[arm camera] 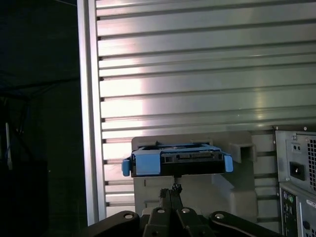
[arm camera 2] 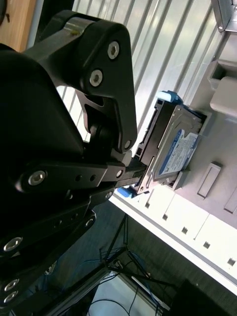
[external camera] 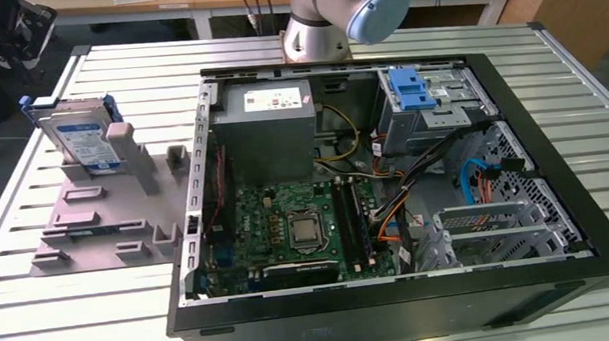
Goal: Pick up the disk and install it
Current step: 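Reach for the disk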
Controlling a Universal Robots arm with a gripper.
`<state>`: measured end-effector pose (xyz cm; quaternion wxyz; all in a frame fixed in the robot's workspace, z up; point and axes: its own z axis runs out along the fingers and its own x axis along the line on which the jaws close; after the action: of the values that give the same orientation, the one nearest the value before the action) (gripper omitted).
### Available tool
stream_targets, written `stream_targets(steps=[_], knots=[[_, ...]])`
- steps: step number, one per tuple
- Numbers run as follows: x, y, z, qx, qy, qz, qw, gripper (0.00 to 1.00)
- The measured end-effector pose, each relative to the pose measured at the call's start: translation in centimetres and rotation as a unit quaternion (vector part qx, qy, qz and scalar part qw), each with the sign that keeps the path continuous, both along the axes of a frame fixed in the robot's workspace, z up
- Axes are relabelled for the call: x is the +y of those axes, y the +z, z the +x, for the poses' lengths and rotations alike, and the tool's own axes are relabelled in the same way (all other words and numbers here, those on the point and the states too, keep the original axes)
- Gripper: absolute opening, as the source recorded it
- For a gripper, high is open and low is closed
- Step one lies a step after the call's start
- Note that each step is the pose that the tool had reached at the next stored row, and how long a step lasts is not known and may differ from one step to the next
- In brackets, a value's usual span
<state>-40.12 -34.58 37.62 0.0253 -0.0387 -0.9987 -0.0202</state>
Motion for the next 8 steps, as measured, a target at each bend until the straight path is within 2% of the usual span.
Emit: stream_targets(steps=[8], knots=[[0.18,-0.15,-1.07,0.0011,0.000,0.0000,1.0000,0.11]])
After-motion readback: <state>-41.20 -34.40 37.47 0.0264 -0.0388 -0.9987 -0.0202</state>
